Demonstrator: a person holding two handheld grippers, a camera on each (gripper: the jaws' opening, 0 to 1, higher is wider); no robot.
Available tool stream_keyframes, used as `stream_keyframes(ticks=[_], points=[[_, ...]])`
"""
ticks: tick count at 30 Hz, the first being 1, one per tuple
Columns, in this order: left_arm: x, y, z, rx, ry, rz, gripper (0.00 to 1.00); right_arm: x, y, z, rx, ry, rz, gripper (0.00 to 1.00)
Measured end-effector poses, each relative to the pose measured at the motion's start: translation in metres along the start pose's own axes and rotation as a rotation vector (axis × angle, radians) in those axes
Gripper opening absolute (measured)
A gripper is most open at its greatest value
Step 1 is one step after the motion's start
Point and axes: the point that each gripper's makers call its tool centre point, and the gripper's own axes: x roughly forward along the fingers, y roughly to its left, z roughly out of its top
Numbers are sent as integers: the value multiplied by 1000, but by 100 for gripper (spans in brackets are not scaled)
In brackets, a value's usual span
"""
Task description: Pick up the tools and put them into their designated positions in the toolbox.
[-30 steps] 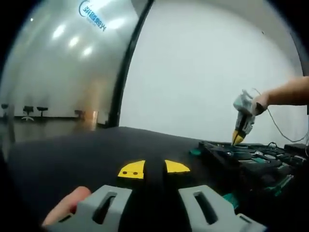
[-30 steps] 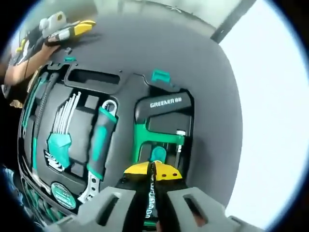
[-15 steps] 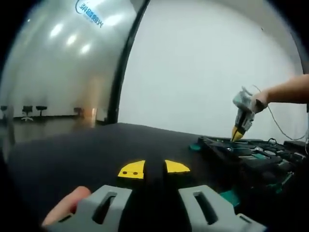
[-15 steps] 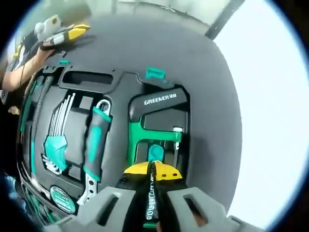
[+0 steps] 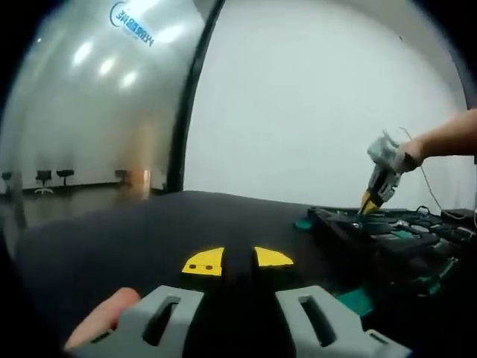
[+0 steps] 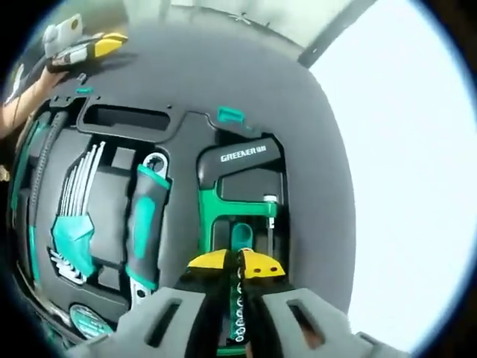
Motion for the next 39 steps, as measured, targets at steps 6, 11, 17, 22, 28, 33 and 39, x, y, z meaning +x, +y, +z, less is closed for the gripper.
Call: stream_keyframes(ticks=[6, 11, 17, 22, 28, 33, 39], points=[[0, 1, 0, -4, 1, -2, 14, -20, 7, 13, 63, -104, 53, 18], [1, 1, 0, -13, -2, -4, 14, -28, -3, 7, 154, -167, 17, 15], [1, 1, 0, -11, -1, -2, 14, -18, -31, 0, 278, -221, -165, 0], [1, 0, 0, -6, 0, -4, 14, -10, -32, 6, 208, -282, -275, 0], [2, 1, -3, 2, 18, 4, 14, -33, -26, 18, 283, -371, -337, 0], [1, 1, -4, 17, 19, 13, 14, -40, -19, 9, 297, -351, -310, 1], [1, 2, -5, 24, 21, 13, 14, -44, -28, -5, 347, -352, -303, 4]])
